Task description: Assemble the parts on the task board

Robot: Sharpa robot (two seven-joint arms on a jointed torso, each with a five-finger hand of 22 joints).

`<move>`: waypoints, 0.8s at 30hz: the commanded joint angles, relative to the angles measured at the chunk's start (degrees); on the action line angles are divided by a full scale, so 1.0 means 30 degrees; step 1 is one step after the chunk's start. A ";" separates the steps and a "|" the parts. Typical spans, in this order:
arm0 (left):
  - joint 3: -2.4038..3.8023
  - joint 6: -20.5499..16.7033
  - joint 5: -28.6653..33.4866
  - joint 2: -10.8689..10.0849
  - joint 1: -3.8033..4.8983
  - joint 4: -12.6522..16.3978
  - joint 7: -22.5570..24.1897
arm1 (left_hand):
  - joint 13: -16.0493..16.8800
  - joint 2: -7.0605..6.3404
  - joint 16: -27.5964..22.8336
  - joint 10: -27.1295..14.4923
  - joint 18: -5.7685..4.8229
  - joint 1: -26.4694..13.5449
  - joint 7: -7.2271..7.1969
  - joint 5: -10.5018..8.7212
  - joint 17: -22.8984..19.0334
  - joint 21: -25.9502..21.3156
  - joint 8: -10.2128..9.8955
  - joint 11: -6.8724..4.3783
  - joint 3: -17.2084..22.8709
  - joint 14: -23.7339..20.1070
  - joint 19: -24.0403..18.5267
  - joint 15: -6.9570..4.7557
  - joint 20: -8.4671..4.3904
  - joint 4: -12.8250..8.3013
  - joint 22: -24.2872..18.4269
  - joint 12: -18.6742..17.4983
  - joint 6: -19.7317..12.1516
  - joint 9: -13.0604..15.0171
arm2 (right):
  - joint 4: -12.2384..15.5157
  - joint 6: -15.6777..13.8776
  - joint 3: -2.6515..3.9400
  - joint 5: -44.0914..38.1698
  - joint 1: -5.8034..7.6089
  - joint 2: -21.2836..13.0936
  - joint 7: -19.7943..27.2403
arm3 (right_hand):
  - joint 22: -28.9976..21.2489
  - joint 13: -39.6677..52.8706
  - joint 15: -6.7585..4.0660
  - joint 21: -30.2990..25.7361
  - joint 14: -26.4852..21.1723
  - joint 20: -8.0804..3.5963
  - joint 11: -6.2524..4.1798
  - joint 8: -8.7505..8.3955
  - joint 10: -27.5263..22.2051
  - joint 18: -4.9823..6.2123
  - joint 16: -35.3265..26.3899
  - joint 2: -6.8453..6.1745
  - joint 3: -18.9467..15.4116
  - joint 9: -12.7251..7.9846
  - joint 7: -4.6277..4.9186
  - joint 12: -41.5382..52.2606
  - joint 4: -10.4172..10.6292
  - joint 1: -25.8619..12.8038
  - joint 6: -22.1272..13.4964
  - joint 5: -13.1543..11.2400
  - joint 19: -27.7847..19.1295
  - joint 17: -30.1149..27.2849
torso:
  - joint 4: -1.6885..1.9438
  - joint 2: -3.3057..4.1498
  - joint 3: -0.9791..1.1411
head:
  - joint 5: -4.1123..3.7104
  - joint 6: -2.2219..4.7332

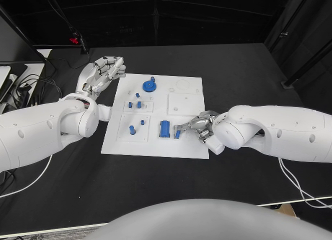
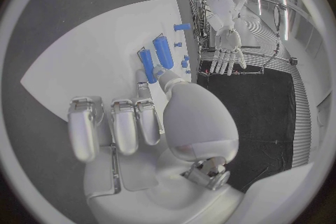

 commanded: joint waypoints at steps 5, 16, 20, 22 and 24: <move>0.0020 0.0179 0.0024 0.0025 0.0028 0.0018 0.0124 | -0.0020 0.0062 0.0072 -0.0011 -0.0142 0.0167 0.2604 0.0117 -0.0017 0.0059 0.0107 -0.0029 -0.0115 -0.0090 -0.0126 0.0020 -0.0005 0.0030 -0.0019 0.0106 -0.0103 -0.0032 | 0.0057 0.0279 -0.0011 -0.1192 0.0003 0.0100 -0.0596 | 0.4989 0.5017 0.0012 -0.0052 0.1988 0.0013 0.0100 -0.0285 0.1988 -0.0106 0.0047 -0.0282 -0.0555 0.0003 0.0086 -0.0102 0.0089 -0.0049 0.0088 -0.0663 0.1894 0.5032 | -0.0005 0.0010 0.0007 | 0.0018 0.0000; 0.0020 0.0191 0.0024 0.0037 0.0028 -0.0003 0.0058 | -0.0024 0.0091 0.0110 -0.0005 -0.0143 0.0204 0.2604 0.0148 -0.0068 0.0065 0.0120 -0.0030 -0.0142 -0.0098 -0.0136 0.0019 -0.0005 0.0030 -0.0027 0.0135 -0.0120 -0.0034 | 0.0086 0.0448 -0.0010 -0.2087 0.0003 0.0105 -0.0732 | 0.4926 0.5017 -0.0010 -0.0214 0.1988 0.0020 0.0053 -0.0462 0.1988 -0.0061 0.0047 -0.0549 -0.1603 0.0150 0.0020 -0.0102 0.0454 -0.0334 0.0332 -0.1060 0.1806 0.5032 | -0.0010 -0.0006 -0.0003 | 0.0005 0.0000; 0.0020 0.0198 0.0024 0.0054 0.0028 -0.0017 0.0050 | -0.0024 0.0091 0.0110 -0.0005 -0.0143 0.0204 0.2604 0.0148 -0.0068 0.0065 0.0120 -0.0030 -0.0142 -0.0098 -0.0136 0.0019 -0.0005 0.0030 -0.0027 0.0135 -0.0120 -0.0034 | 0.0094 0.0452 -0.0011 -0.2293 0.0002 0.0108 -0.0728 | 0.4869 0.5017 -0.0141 -0.0366 0.1988 -0.0072 -0.0100 -0.0231 0.1988 -0.0019 0.0047 -0.0492 -0.2314 0.0369 -0.0144 -0.0102 0.0916 -0.0667 0.0547 -0.1125 0.1726 0.5032 | 0.0004 -0.0013 -0.0006 | -0.0006 0.0000; 0.0020 0.0202 0.0024 0.0061 0.0028 -0.0020 0.0045 | -0.0024 0.0091 0.0110 -0.0005 -0.0143 0.0204 0.2604 0.0148 -0.0068 0.0065 0.0120 -0.0030 -0.0142 -0.0098 -0.0136 0.0019 -0.0005 0.0030 -0.0027 0.0135 -0.0120 -0.0034 | 0.0104 0.0441 -0.0012 -0.2364 0.0002 0.0099 -0.0701 | 0.4844 0.5017 -0.0213 -0.0430 0.1988 -0.0140 -0.0153 0.0064 0.1988 -0.0002 0.0047 -0.0396 -0.2767 0.0551 -0.0224 -0.0102 0.1219 -0.0838 0.0698 -0.1151 0.1693 0.5032 | 0.0006 -0.0017 0.0003 | 0.0015 0.0000; 0.0020 0.0199 0.0024 0.0062 0.0028 -0.0020 0.0043 | -0.0024 0.0091 0.0110 -0.0005 -0.0143 0.0204 0.2604 0.0148 -0.0068 0.0065 0.0120 -0.0030 -0.0142 -0.0098 -0.0136 0.0019 -0.0005 0.0030 -0.0027 0.0135 -0.0120 -0.0034 | 0.0120 0.0374 -0.0012 -0.2424 0.0001 0.0082 -0.0616 | 0.4834 0.5017 -0.0337 -0.0458 0.1988 -0.0272 -0.0261 0.0471 0.1988 0.0006 0.0047 -0.0116 -0.3404 0.0820 -0.0325 -0.0102 0.1686 -0.0951 0.0739 -0.1501 0.1680 0.5032 | 0.0017 -0.0011 0.0001 | 0.0009 0.0000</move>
